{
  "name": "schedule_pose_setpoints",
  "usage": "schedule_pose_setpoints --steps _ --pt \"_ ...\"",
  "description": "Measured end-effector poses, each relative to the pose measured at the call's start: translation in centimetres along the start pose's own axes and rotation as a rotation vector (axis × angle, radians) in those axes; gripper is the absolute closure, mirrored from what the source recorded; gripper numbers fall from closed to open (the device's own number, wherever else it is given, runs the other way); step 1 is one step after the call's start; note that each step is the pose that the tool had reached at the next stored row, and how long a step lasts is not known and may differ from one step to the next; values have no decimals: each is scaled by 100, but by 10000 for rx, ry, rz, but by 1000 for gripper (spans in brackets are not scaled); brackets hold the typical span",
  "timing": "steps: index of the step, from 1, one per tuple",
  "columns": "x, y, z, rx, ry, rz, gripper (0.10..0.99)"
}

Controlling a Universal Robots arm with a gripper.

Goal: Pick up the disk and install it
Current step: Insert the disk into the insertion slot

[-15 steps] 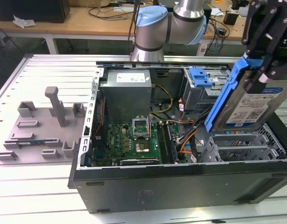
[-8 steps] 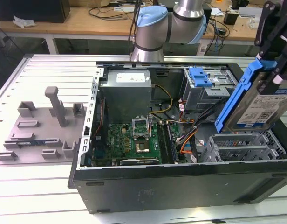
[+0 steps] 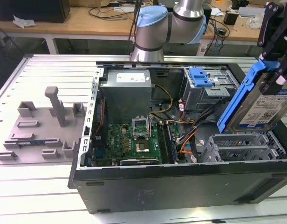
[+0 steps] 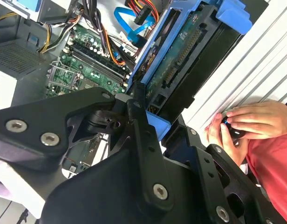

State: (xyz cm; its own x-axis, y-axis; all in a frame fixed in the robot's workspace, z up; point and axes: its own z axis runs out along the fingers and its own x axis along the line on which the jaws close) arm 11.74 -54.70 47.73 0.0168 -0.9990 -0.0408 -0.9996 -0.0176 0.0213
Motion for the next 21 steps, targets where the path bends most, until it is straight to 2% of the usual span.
schedule_pose_setpoints --steps 21 --pt "47 14 93 11 1 100 722"
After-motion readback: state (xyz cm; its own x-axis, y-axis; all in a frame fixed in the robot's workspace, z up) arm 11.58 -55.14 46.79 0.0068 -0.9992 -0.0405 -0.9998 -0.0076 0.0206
